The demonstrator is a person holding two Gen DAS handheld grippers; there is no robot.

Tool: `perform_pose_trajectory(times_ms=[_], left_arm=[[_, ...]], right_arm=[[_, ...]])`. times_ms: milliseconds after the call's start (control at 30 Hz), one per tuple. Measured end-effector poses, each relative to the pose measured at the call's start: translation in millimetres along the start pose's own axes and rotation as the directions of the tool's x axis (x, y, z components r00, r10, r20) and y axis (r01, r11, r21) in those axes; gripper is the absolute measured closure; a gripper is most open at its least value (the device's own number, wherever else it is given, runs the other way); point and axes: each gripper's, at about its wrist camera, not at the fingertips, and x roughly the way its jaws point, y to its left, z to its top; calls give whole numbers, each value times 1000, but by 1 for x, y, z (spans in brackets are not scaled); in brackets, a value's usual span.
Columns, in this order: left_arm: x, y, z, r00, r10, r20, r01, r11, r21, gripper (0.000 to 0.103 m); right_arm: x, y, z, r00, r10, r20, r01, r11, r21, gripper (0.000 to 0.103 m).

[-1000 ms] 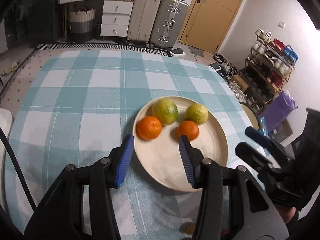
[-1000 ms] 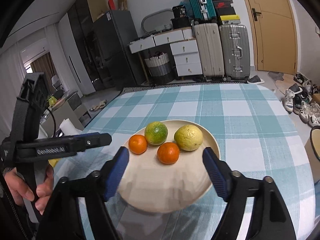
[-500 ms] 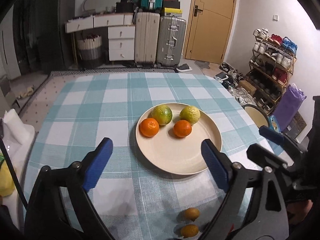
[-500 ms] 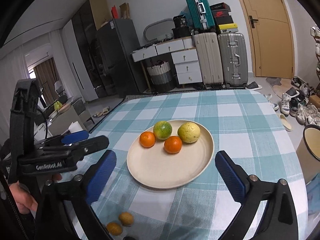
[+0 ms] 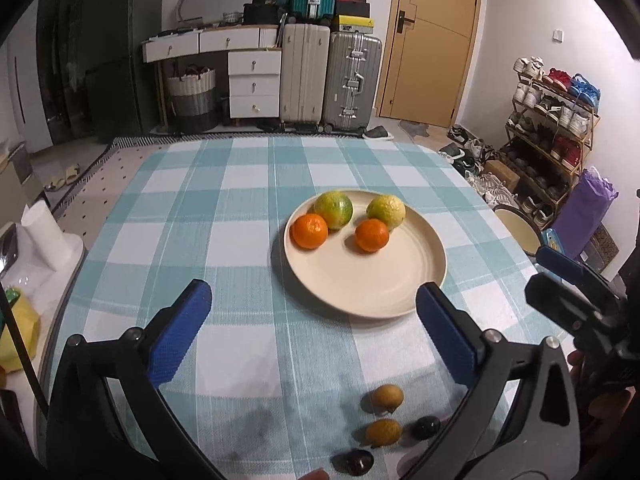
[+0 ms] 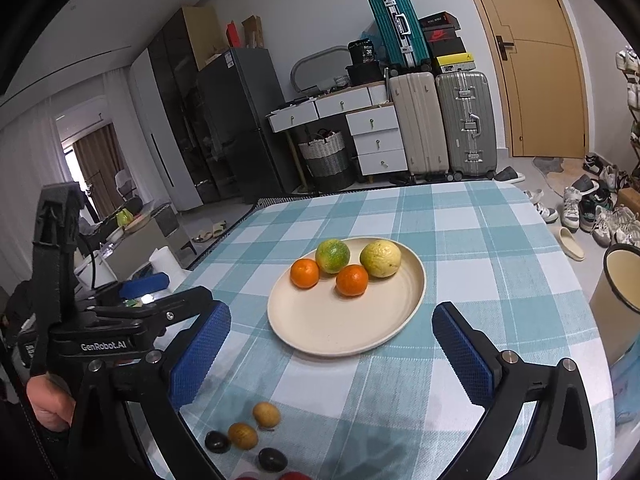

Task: Organize fruits
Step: 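Withdraw both grippers toward the remaining plums, tomatoes and brown fruits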

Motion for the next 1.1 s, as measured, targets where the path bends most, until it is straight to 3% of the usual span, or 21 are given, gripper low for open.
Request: perform_pose_trajectory(times_ms=[600,767,1100], left_arm=[[5,9,-63,991,-75,-115,77,997,13,1],[9,9,-81,988,-53,-144,57,998,20,1],[18,9,-105,967,-126,-219,127,992,-10,2]], right_arm=[[-6,-5,-23,999,-9,-53,10,1000,14,0],[-5,-1,-37,997,-5,-83,4,1000,-12,0],[-10,3,-45,995,-19,-93,14,999,-44,0]])
